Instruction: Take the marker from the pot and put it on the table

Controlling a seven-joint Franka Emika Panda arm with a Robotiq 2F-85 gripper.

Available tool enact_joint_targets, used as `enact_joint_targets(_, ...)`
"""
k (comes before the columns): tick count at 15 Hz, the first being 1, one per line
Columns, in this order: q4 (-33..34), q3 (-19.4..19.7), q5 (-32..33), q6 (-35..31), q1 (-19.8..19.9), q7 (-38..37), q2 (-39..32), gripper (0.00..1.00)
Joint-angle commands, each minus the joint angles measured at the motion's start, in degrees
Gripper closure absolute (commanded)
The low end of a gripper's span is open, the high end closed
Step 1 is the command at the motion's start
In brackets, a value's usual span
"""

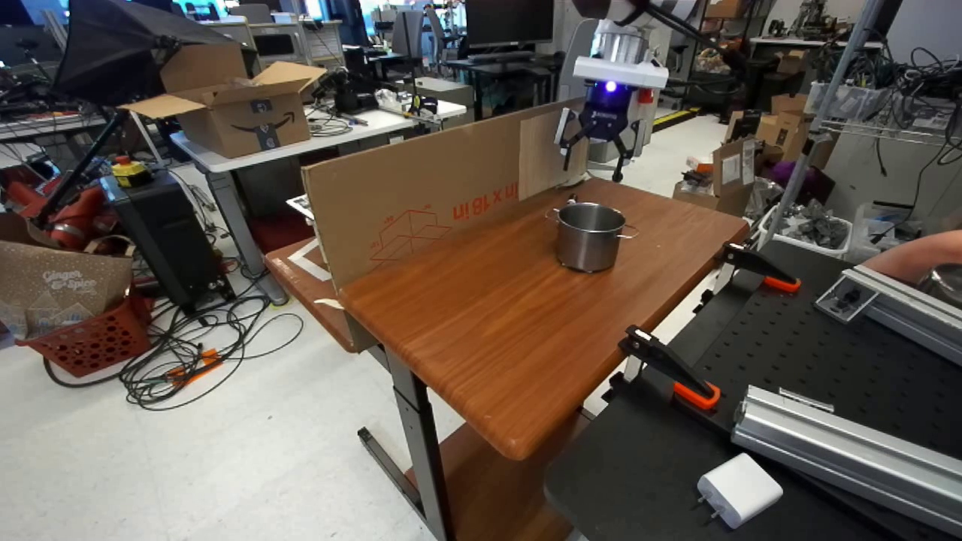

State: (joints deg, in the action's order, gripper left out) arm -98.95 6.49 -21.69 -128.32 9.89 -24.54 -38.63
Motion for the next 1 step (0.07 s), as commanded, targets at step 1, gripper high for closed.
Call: enact_joint_targets(1,0.19,0.21,-0.11,0.16,-0.13,0.09,-0.09,0.0)
